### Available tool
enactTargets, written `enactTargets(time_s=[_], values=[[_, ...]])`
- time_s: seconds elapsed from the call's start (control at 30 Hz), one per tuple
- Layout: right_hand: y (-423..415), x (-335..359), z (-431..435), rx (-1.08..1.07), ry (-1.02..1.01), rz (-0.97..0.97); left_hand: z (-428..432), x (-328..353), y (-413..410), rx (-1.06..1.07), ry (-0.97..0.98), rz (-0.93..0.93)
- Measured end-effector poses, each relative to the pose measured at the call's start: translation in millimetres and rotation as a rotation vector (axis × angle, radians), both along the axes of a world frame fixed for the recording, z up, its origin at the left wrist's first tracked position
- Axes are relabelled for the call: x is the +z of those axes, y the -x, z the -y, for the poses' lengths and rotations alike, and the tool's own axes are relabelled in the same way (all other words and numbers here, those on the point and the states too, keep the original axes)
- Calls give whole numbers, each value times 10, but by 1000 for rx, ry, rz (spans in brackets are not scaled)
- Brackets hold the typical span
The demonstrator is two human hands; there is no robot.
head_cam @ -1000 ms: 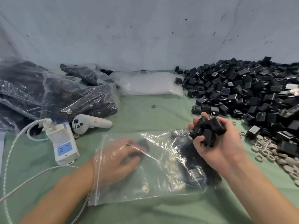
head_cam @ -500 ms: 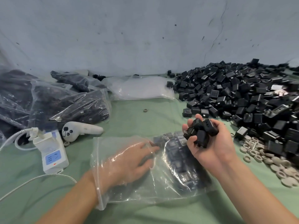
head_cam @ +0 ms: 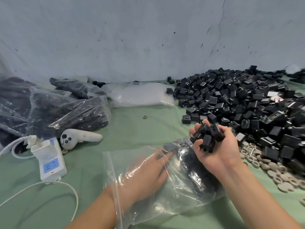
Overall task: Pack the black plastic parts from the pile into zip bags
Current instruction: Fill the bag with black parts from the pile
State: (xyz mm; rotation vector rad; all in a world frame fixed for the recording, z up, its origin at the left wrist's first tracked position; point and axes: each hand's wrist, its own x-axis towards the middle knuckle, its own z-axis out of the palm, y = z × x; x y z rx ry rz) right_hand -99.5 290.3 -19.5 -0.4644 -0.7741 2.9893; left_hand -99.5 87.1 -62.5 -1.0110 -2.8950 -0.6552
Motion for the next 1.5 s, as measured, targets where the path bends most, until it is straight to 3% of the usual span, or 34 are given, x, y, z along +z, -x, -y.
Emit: enactTargets(time_s=[0.17,0.3,0.43,0.53,0.6,0.7,0.8,0.93,1.1,1.33,1.5], values=[[-3,-30,49,3,-19,14,27,11,-7,-4,-12,18],[-14,-45,64,10,26,10,273,110,6,-36,-211,105],[-7,-51,96,16,104,-3,810,295,71,113,-454,432],[-7,-46,146,-5,151,-24,1202,431,139,398,-548,381],[-19,-44,187,-10,164,-46,1401,492,214,602,-749,355],[-34,-58,271,3,155,-66,1441,650,203,691,-965,143],[-59,-74,402,35,157,-67,1083,771,-10,514,-878,-24],[-118,-88,621,97,160,-65,491,749,-294,200,-561,-60],[-200,-72,780,161,107,-38,97,556,-437,151,-251,-32],[-285,-81,750,116,118,6,-131,533,-584,191,-401,-56],[-249,22,541,55,173,-59,483,856,-333,375,-717,106]])
